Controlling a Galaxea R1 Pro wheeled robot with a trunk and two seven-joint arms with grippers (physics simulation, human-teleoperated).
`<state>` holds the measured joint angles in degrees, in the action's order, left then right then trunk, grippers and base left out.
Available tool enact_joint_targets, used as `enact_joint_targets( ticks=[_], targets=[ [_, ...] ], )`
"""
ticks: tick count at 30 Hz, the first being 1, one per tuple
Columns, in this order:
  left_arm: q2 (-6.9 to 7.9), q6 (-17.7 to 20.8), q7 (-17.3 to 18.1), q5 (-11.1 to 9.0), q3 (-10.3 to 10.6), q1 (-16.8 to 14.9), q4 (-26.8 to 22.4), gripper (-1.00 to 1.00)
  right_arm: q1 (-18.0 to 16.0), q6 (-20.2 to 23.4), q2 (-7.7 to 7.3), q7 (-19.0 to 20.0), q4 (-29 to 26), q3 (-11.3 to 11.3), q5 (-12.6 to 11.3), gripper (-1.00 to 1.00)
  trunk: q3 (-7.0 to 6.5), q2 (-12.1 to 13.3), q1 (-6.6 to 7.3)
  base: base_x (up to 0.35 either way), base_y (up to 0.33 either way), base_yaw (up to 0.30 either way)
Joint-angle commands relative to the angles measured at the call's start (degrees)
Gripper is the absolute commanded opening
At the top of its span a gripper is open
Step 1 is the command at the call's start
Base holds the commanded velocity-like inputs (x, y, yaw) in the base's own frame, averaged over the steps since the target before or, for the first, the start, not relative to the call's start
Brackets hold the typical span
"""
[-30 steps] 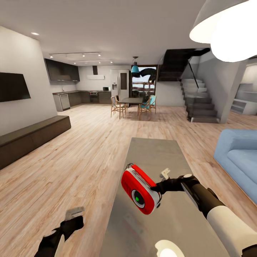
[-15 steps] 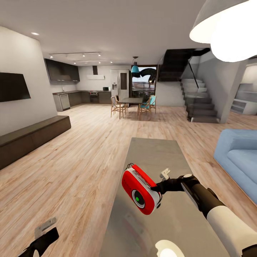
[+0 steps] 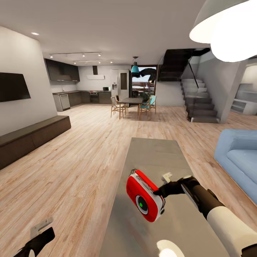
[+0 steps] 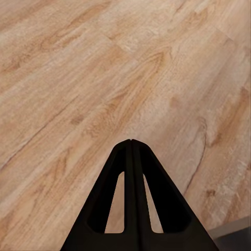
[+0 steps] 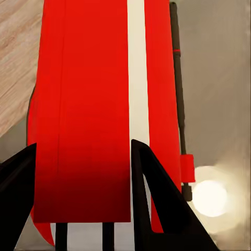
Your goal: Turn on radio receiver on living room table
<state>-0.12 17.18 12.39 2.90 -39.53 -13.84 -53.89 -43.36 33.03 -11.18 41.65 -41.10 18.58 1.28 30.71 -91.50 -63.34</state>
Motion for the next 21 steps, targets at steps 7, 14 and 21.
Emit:
enact_joint_targets(
  ticks=[7,14,21],
  targets=[
    [-0.09,-0.03,-0.03,0.0,0.06,0.0,0.04,-1.0,-0.04,2.74,0.02,-5.02,2.2,-0.12,-1.18,-1.0,-0.01,0.0,0.0,0.0,0.0,0.0],
    [-0.3,-0.05,-0.14,0.0,-0.01,-0.01,0.09,-1.0,0.03,2.87,0.05,-5.3,3.14,-0.09,-1.28,-1.0,-0.01,0.0,0.0,0.0,0.0,0.0],
    [-0.32,-0.05,-0.17,0.0,-0.02,0.01,0.1,-1.0,0.02,2.91,0.11,-5.06,3.39,-0.05,-1.36,-1.0,-0.01,0.0,0.0,0.0,0.0,0.0]
  ],
)
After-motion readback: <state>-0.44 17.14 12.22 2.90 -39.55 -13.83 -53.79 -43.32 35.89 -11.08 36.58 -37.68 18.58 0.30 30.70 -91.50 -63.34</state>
